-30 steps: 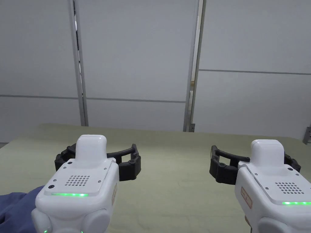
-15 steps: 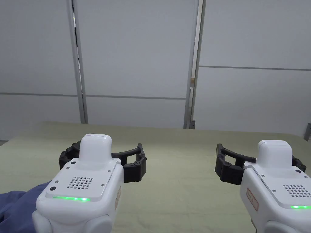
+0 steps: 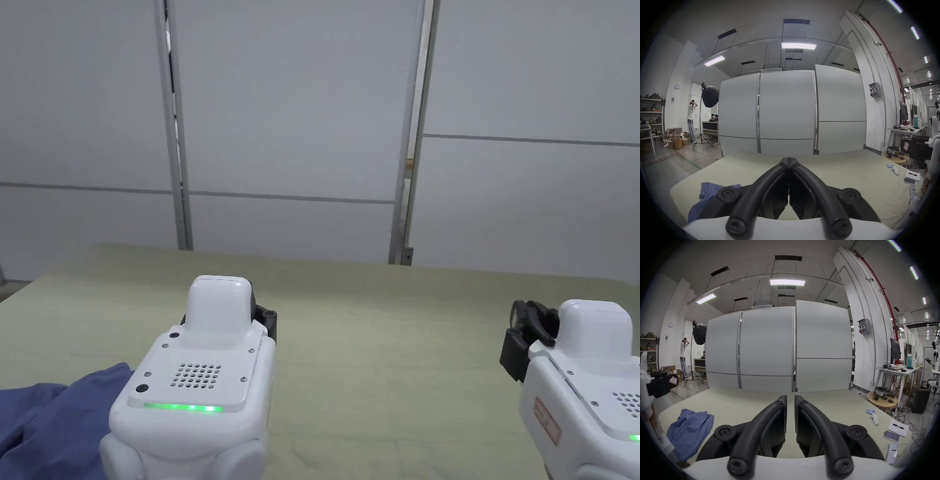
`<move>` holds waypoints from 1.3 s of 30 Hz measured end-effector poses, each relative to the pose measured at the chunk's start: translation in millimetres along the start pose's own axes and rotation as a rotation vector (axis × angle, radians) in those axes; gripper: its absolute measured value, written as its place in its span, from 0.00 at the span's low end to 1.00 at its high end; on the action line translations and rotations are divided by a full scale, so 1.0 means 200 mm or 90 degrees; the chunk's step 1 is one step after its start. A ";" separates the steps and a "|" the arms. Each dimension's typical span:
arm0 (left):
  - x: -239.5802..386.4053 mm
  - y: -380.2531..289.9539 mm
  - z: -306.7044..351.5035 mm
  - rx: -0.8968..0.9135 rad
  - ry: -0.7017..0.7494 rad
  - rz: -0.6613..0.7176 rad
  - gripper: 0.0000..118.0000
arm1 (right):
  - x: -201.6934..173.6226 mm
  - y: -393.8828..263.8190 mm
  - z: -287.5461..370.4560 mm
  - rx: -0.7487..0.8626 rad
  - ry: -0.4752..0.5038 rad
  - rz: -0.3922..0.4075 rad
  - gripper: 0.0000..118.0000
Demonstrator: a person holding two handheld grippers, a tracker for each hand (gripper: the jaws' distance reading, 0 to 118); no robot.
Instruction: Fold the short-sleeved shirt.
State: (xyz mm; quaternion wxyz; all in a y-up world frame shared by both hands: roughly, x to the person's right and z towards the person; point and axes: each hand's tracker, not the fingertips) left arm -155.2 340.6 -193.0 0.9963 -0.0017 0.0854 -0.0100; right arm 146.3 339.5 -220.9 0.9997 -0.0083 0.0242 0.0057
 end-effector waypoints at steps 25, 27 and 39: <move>-0.96 -0.53 -0.17 -0.313 0.143 0.058 0.74 | -1.04 -0.36 -0.36 -0.122 0.321 0.075 0.10; -0.96 -0.66 -0.33 -0.415 0.130 0.063 1.00 | -1.04 -0.41 -0.42 -0.140 0.317 0.077 0.10; -0.96 -1.40 -0.95 -0.618 0.157 0.033 1.00 | -1.16 -0.75 -0.75 -0.261 0.294 0.096 0.10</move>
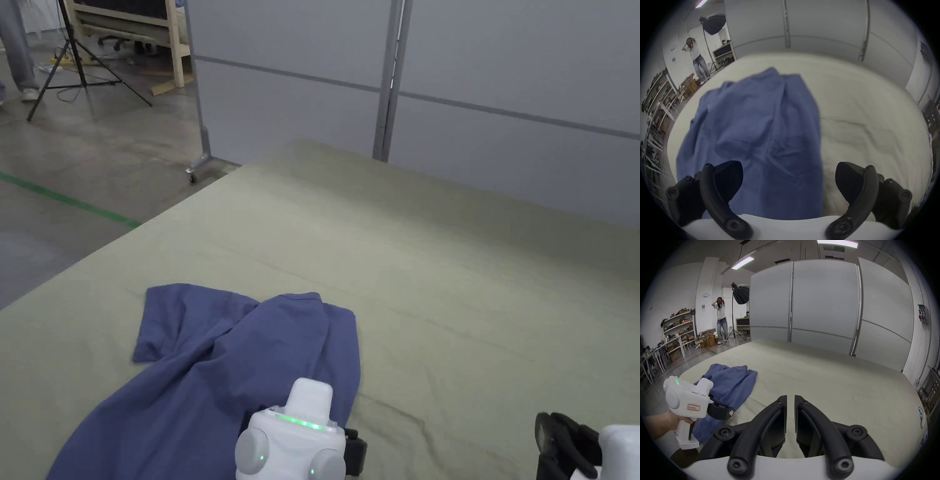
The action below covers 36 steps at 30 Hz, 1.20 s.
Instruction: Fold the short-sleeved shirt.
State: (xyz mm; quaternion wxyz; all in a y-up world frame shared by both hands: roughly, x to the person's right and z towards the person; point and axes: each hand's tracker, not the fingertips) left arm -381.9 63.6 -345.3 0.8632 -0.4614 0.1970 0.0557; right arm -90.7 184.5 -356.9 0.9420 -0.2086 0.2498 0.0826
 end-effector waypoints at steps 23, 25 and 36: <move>-0.13 0.34 0.63 0.252 -0.209 0.174 0.08 | 0.26 0.06 0.27 0.058 -0.043 -0.099 0.10; 0.01 0.43 0.79 0.301 -0.240 0.134 0.08 | 0.35 0.08 0.39 0.091 -0.068 -0.119 0.10; 1.26 0.27 1.10 0.258 -0.526 -0.106 0.08 | 0.78 0.03 0.99 0.156 -0.197 -0.172 0.10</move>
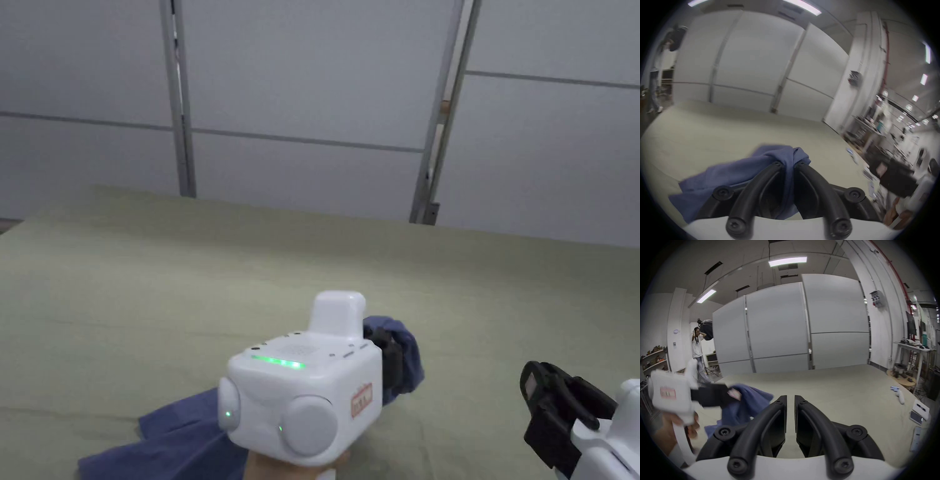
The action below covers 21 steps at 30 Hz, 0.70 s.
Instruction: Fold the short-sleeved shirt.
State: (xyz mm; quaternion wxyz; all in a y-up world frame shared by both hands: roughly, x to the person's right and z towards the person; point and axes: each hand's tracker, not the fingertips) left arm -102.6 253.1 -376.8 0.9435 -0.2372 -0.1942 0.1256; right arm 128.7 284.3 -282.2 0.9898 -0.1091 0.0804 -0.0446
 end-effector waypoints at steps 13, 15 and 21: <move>0.38 -0.99 -0.59 -0.342 0.017 -0.110 0.14 | 0.39 -0.21 0.12 -0.074 -0.083 -0.014 0.10; 0.35 -0.95 -0.55 -0.311 0.031 -0.115 0.66 | 0.40 -0.24 0.09 -0.083 -0.079 -0.021 0.10; 0.15 -0.49 -0.14 -0.130 0.051 -0.067 1.00 | 0.31 -0.18 0.09 -0.060 -0.050 -0.006 0.10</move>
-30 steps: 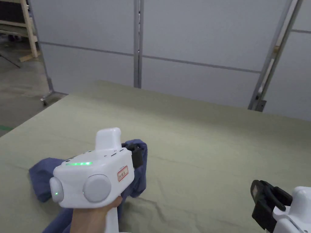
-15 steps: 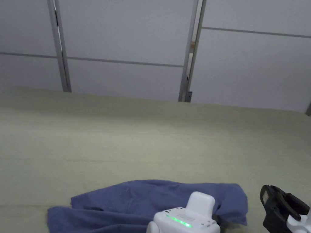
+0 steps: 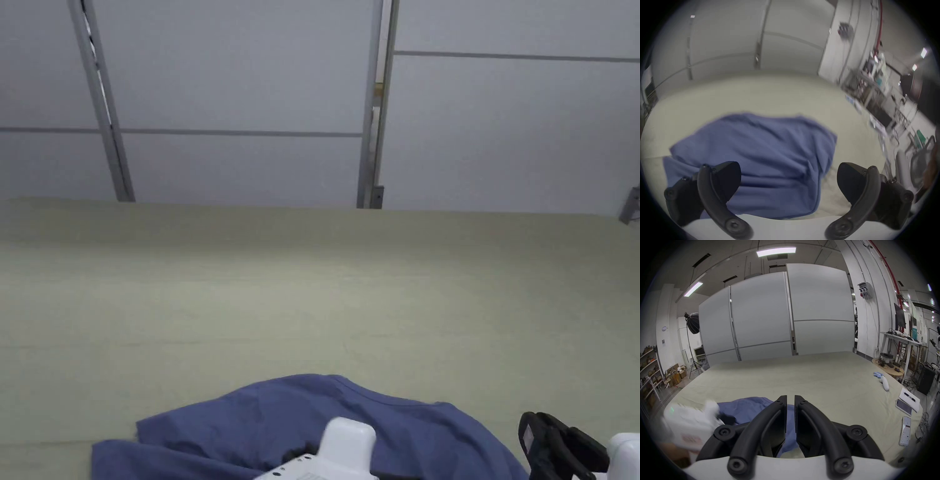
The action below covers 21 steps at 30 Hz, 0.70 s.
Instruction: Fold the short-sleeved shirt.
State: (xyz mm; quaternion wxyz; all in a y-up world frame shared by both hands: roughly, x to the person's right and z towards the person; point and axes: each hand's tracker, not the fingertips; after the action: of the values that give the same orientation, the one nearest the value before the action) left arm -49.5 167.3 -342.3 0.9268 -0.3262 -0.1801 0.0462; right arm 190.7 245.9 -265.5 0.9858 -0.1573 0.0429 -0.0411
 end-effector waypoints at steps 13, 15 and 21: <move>-0.51 -0.09 1.27 0.383 0.372 0.074 1.00 | -0.22 0.10 0.18 0.084 0.066 0.010 0.10; -0.53 -0.19 1.36 0.383 0.363 0.073 0.97 | -0.25 0.09 0.22 0.086 0.070 0.016 0.10; -0.51 -0.29 1.43 0.380 0.357 0.081 0.01 | -0.27 0.05 0.31 0.089 0.062 0.031 0.10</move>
State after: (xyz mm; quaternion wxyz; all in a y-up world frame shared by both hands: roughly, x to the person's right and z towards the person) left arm -250.9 269.9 -130.6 0.9892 -0.0536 0.1211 0.0627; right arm 144.1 280.7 -205.4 0.9918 -0.0846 0.0918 -0.0279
